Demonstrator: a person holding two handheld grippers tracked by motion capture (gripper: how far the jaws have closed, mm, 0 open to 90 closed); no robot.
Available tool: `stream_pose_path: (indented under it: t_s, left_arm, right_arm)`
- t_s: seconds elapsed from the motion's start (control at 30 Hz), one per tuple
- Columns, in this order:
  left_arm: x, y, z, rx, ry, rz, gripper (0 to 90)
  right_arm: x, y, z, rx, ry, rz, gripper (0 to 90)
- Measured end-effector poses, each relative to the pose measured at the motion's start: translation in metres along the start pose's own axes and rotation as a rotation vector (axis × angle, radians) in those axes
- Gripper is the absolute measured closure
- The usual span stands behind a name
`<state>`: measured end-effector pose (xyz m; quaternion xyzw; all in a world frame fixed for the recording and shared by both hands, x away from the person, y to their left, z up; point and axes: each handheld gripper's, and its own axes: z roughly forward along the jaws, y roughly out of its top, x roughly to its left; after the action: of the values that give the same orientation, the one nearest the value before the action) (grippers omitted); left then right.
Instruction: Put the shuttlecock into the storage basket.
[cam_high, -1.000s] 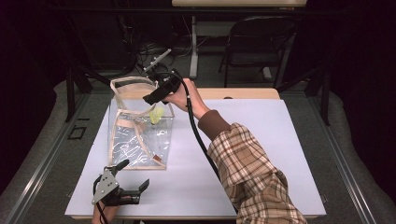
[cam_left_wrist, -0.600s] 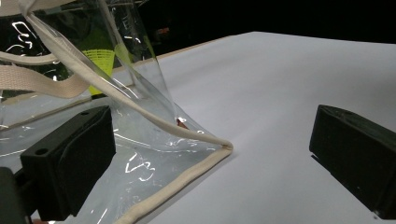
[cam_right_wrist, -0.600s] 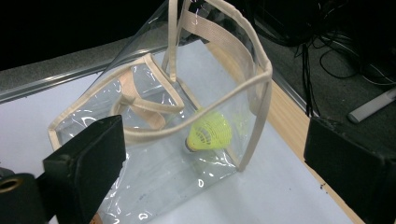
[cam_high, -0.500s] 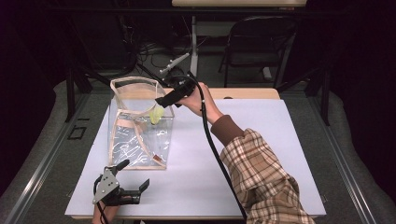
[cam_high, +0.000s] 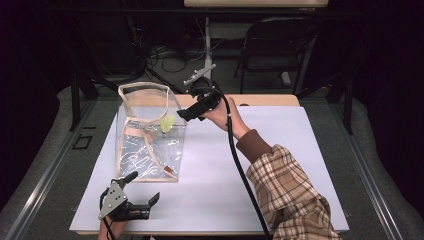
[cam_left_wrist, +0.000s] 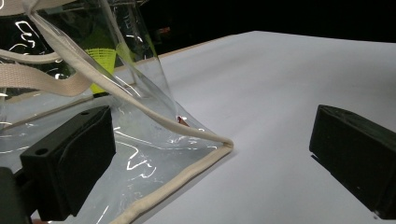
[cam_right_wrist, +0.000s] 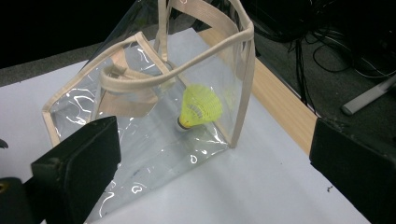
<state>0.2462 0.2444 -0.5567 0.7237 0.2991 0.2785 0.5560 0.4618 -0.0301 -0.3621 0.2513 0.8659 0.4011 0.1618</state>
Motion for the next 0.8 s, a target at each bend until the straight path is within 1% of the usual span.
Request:
stream_pose_path:
  t_s: [0.2, 0.5, 0.8]
  left_arm:
    - [0.000, 0.000, 0.000, 0.000, -0.002, 0.001, 0.3]
    - [-0.001, 0.000, 0.001, -0.002, -0.004, 0.001, 0.3]
    - [0.000, 0.000, 0.001, 0.001, -0.006, 0.004, 0.3]
  right_arm:
    - [0.001, -0.010, -0.005, -0.001, 0.002, -0.003, 0.8]
    - [0.002, -0.028, -0.017, -0.012, -0.004, -0.004, 0.7]
    - [-0.002, -0.054, -0.027, -0.014, -0.015, 0.022, 0.2]
